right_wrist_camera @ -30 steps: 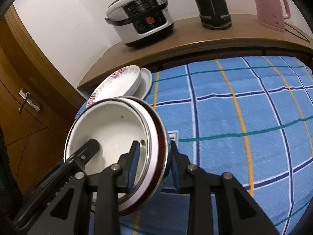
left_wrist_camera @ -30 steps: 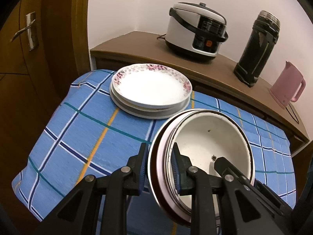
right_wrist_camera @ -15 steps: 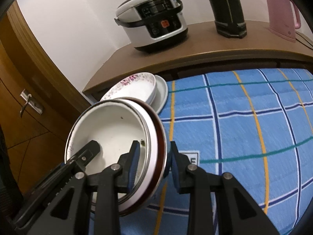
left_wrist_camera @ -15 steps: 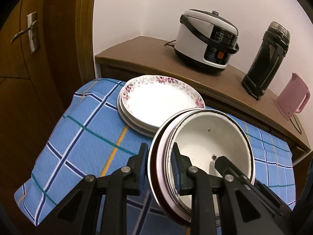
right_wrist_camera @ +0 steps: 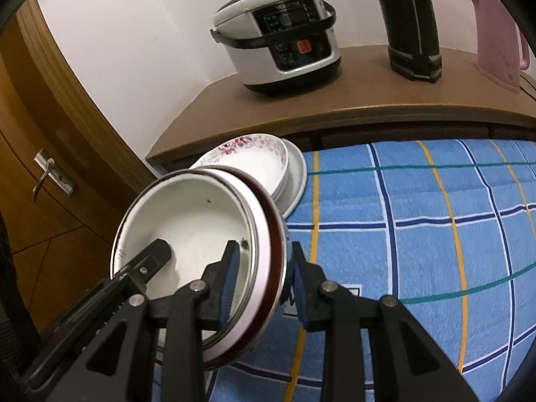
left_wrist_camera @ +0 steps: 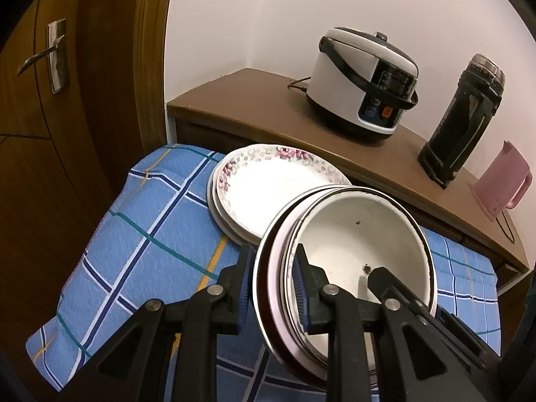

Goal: Organize plates and bowls
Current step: 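Carry the nested bowl stack with both tools over the floral plate stack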

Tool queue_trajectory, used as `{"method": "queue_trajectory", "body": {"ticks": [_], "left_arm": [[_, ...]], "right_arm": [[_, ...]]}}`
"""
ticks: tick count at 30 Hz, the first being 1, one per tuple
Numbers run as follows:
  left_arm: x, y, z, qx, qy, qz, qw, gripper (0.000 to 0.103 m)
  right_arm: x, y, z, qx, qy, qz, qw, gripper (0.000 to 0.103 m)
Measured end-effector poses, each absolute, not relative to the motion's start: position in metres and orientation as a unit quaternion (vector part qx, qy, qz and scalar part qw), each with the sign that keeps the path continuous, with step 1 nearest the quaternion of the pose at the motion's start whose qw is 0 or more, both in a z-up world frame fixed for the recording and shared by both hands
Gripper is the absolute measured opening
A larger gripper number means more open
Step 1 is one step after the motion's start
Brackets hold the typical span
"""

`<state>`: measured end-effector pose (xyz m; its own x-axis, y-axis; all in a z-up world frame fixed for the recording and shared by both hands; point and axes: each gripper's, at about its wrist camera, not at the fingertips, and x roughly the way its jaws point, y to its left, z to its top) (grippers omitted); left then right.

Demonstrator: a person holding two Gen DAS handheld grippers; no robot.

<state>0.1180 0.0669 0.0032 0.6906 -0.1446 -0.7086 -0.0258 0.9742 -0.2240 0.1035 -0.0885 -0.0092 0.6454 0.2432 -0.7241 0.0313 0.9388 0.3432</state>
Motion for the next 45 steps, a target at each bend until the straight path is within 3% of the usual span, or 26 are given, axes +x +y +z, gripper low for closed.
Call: {"method": "queue_trajectory", "body": {"ticks": [45], "left_arm": [[0.165,0.045,0.009,-0.122,0.398,-0.056,0.908,0.025]], "right_arm": [[0.142,-0.113,0.001,0.157,0.407,0.042,0.899,0.030]]}}
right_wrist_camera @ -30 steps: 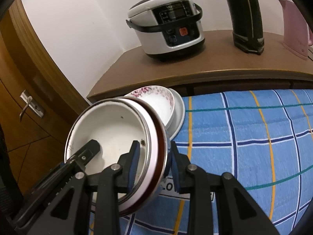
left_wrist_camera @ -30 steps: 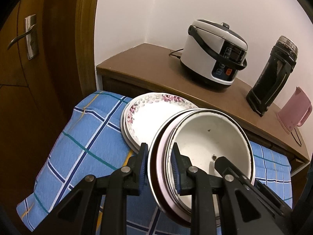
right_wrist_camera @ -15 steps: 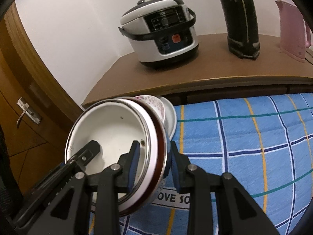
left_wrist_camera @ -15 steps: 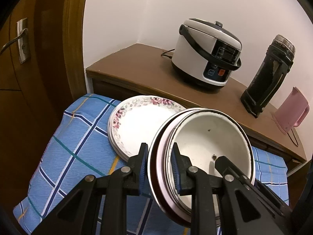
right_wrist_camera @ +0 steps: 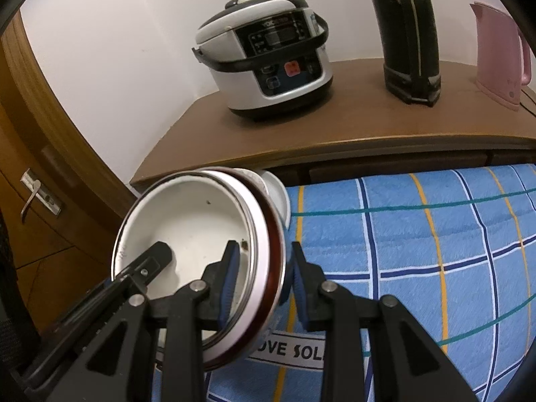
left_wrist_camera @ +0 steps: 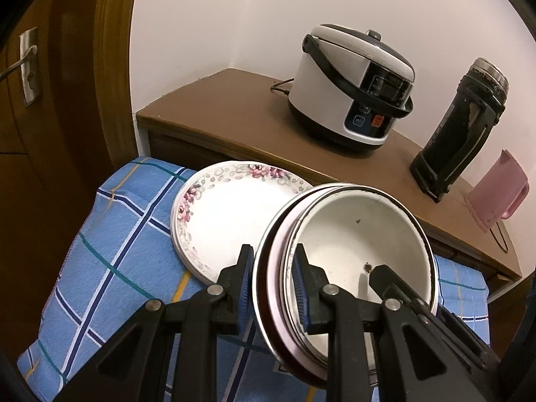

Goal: Organize plates and bowls
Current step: 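Carry the nested bowl stack with both tools over the floral plate stack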

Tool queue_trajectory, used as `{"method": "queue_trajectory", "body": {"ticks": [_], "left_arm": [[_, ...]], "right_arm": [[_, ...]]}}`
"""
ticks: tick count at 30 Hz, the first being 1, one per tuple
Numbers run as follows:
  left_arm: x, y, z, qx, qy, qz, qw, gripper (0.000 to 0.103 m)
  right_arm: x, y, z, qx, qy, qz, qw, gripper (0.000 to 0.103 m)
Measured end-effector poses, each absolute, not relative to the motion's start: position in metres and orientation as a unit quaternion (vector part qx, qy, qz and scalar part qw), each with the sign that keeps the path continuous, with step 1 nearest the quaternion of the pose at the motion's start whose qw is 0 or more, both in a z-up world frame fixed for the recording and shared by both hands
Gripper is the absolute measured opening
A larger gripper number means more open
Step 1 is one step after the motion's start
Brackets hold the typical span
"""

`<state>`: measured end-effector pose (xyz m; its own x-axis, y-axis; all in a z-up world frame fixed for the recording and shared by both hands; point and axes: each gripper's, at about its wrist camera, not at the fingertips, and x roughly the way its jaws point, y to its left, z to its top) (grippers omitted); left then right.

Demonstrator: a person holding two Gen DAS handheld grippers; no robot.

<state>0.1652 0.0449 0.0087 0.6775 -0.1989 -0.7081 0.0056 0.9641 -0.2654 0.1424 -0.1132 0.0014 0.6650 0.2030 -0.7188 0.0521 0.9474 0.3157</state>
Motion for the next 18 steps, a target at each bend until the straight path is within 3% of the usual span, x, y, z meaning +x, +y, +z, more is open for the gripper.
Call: {"method": "queue_trajectory", "body": {"ticks": [18], "left_arm": [[0.186,0.054,0.014,-0.141,0.402,-0.049,0.903,0.025]], "right_arm": [[0.166,-0.108,0.010,0.137,0.415,0.043,0.898,0.030]]}}
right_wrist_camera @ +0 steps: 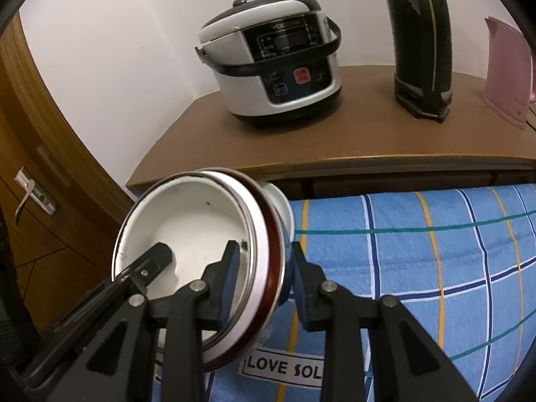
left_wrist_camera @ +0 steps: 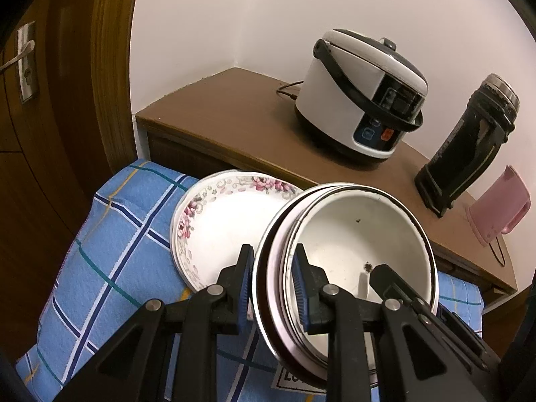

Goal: Organize plates and bowls
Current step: 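Carry the nested bowl stack with both tools over the floral plate stack, then lower the nested bowl stack with both tools onto the floral plates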

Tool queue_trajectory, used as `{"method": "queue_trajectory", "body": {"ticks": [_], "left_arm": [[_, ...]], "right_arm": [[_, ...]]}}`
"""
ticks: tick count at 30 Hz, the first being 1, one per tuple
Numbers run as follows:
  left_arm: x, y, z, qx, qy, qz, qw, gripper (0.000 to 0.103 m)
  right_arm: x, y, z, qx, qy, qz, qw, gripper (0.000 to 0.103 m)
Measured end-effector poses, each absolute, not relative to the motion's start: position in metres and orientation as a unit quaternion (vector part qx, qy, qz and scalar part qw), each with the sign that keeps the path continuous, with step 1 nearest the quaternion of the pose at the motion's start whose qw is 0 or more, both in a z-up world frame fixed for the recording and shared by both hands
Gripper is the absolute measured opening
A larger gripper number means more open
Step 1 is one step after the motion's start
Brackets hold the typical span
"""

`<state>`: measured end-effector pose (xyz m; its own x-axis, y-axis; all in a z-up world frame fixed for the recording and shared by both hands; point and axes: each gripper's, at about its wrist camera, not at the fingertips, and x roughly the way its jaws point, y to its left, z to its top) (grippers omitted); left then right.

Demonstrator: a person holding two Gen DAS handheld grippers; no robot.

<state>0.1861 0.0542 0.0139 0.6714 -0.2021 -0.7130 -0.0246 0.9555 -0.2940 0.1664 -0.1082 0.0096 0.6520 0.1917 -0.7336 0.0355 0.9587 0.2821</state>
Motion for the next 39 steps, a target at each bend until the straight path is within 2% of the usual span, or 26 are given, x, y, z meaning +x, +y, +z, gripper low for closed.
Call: {"method": "queue_trajectory", "body": {"ticks": [27,39], "left_arm": [[0.220,0.095,0.014,-0.162,0.418,-0.005,0.894,0.025],[0.241,0.089,-0.005,-0.151,0.444,0.000,0.883,0.025]], "right_arm": [[0.215,-0.060,0.012,0.090,0.444,0.083,0.888,0.030],[0.239,-0.066,-0.014,0.103,0.474,0.083,0.871,0.030]]}}
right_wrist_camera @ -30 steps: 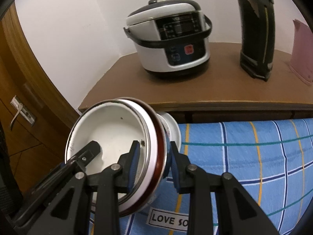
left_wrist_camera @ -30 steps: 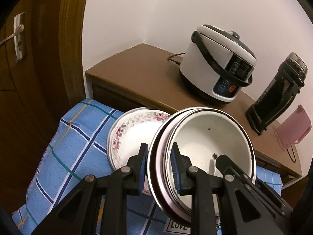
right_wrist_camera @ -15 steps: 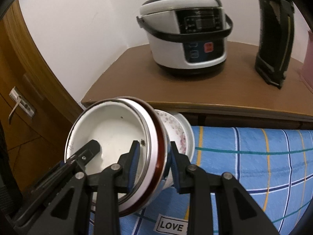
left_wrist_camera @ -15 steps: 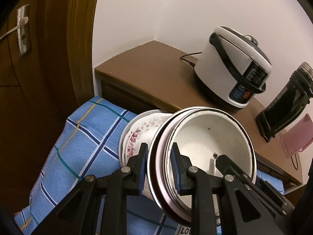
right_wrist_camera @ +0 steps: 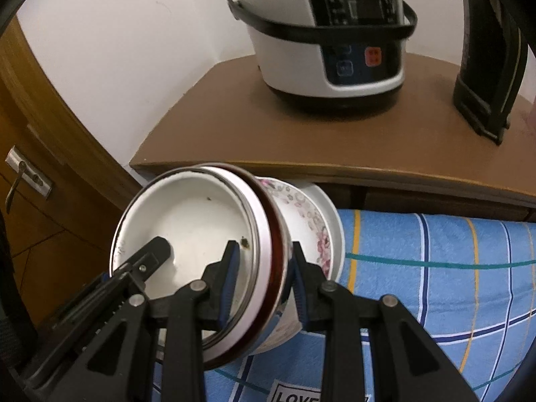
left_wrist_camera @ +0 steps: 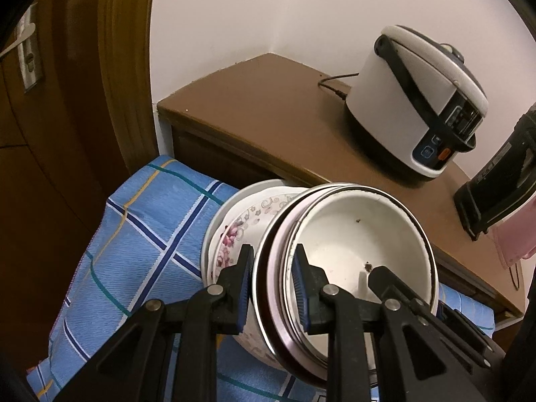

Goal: Organize plates and bowls
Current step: 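Lower the nested bowl stack with both tools onto the floral plates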

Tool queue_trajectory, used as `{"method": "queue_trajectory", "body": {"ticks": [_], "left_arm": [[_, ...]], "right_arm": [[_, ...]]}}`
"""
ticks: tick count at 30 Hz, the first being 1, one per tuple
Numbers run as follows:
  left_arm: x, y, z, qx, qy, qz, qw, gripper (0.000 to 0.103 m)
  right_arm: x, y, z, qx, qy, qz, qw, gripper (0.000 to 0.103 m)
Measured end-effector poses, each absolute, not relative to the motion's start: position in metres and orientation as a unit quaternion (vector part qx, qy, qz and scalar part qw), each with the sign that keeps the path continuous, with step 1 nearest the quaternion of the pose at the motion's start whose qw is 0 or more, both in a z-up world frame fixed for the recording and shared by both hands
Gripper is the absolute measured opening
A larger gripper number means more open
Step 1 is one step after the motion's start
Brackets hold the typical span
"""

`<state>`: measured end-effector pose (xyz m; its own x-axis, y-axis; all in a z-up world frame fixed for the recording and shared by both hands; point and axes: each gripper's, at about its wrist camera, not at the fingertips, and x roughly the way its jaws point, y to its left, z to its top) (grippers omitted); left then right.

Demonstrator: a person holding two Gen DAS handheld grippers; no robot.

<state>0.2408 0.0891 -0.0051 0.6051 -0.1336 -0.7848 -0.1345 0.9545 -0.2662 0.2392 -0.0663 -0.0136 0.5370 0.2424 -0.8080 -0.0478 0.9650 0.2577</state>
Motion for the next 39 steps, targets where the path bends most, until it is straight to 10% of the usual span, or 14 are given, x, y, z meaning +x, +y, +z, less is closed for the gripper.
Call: {"method": "queue_trajectory", "body": {"ticks": [39], "left_arm": [[0.255,0.085,-0.029,-0.150,0.460,0.008,0.875,0.025]], "right_arm": [[0.253,-0.064,-0.032,0.108,0.490,0.077,0.862,0.030]]}}
